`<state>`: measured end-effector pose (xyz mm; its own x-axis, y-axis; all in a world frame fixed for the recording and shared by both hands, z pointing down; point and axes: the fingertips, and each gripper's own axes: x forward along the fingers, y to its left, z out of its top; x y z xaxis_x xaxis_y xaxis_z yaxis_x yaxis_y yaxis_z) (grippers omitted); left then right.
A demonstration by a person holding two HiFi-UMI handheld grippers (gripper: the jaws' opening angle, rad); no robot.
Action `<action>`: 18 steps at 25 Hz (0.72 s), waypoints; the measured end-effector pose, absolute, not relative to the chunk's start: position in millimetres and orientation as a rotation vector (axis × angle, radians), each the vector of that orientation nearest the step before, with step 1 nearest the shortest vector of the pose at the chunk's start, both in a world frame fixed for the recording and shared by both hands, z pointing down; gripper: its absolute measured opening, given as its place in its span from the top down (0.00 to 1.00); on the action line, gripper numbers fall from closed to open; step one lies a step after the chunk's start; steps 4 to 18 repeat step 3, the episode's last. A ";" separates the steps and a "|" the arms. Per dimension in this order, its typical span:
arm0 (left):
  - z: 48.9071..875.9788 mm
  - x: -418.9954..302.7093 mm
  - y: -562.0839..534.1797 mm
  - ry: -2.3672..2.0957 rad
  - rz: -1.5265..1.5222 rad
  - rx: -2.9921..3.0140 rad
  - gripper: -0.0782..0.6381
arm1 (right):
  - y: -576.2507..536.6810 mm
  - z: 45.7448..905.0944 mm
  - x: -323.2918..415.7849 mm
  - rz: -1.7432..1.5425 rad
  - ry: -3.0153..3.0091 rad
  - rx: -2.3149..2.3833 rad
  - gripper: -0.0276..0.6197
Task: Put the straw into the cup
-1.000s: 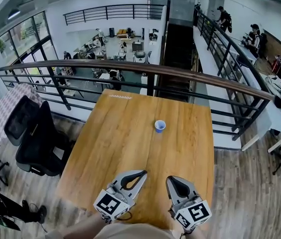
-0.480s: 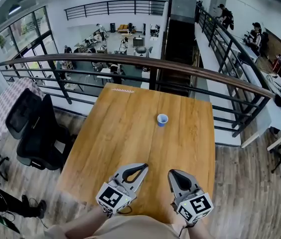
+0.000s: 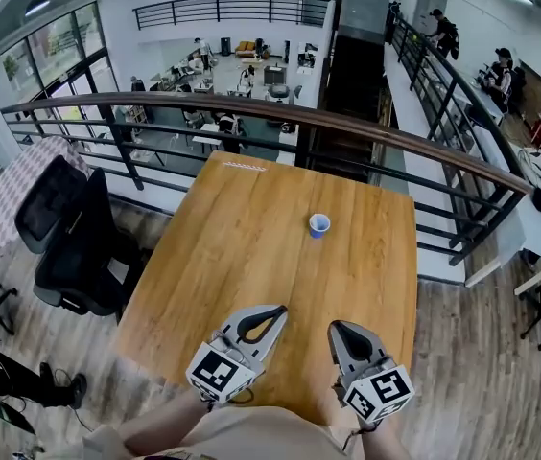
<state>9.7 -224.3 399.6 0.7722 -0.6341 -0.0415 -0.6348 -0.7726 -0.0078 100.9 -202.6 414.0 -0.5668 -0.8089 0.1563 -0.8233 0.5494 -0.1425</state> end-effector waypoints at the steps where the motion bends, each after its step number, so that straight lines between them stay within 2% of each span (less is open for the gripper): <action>1: 398.8 8.6 -225.0 1.053 0.060 -2.932 0.87 | -202.8 414.3 100.5 0.318 -2.704 1.424 0.92; 18: 395.1 7.4 -225.5 1.056 0.065 -2.933 0.87 | -203.1 414.8 99.4 0.331 -2.709 1.421 0.92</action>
